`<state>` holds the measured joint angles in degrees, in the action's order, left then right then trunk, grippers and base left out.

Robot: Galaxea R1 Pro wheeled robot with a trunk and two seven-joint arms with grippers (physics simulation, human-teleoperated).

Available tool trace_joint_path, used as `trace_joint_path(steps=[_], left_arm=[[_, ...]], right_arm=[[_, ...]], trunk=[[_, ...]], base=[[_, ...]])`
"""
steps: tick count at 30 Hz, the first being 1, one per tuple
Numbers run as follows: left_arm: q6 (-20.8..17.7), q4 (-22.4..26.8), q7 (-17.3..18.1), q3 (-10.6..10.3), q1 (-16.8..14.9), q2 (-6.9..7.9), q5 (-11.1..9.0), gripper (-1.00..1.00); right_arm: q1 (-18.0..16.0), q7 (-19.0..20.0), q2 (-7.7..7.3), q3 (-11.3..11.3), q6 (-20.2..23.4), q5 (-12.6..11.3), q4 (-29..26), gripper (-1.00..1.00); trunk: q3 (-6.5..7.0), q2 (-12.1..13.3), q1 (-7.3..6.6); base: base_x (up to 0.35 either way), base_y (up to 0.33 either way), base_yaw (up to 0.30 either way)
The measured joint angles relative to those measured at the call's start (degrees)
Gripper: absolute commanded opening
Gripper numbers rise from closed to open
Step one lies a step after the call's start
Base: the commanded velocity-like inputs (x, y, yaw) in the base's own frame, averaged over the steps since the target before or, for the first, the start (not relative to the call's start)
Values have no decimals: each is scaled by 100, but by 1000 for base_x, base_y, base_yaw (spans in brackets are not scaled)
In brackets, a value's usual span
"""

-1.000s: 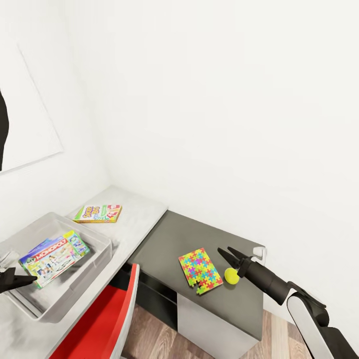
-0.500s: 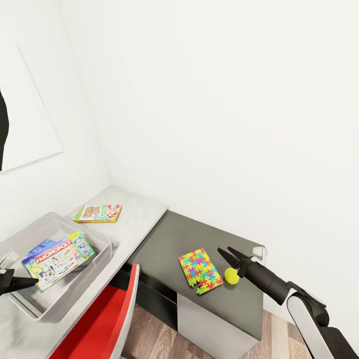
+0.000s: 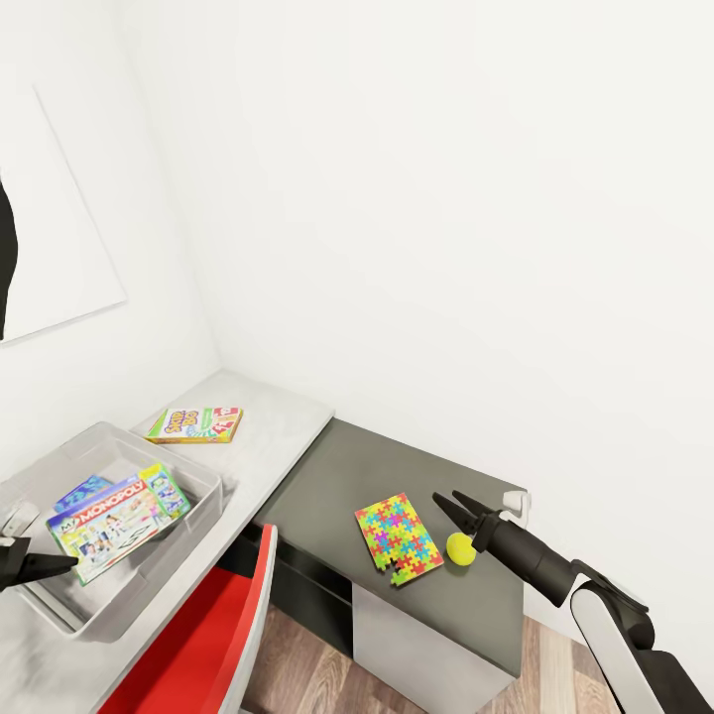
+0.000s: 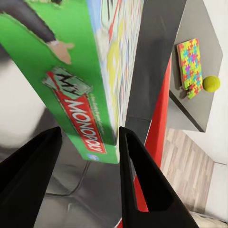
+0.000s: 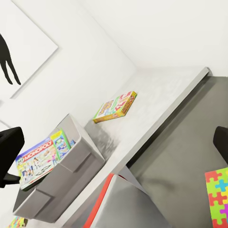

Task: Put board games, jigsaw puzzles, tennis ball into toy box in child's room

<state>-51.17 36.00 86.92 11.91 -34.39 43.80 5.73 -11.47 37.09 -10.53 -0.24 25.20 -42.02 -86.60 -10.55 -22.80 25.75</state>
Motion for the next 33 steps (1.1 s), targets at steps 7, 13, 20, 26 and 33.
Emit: trace_joint_path(steps=[7, 13, 20, 26, 33], left_arm=[[0, 0, 5, -14, 0, 0, 1, -100], [0, 0, 5, -15, 0, 0, 1, -100], [0, 0, 7, -22, -1, 0, 0, 100], [0, 0, 6, -24, -1, 0, 0, 100], [0, 0, 8, -24, -1, 8, -3, 100]], right_arm=[[0, 0, 0, 0, 0, 0, 0, 100], [0, 0, 0, 0, 0, 0, -3, 100], [0, 0, 0, 0, 0, 0, 1, 100], [0, 0, 0, 0, 0, 0, -1, 100], [0, 0, 0, 0, 0, 0, -1, 100]], trunk=[[0, 0, 0], [0, 0, 0], [0, 0, 0], [0, 0, 0], [0, 0, 0]], base=[[0, 0, 0], [0, 0, 0], [0, 0, 0], [0, 0, 0], [0, 0, 0]])
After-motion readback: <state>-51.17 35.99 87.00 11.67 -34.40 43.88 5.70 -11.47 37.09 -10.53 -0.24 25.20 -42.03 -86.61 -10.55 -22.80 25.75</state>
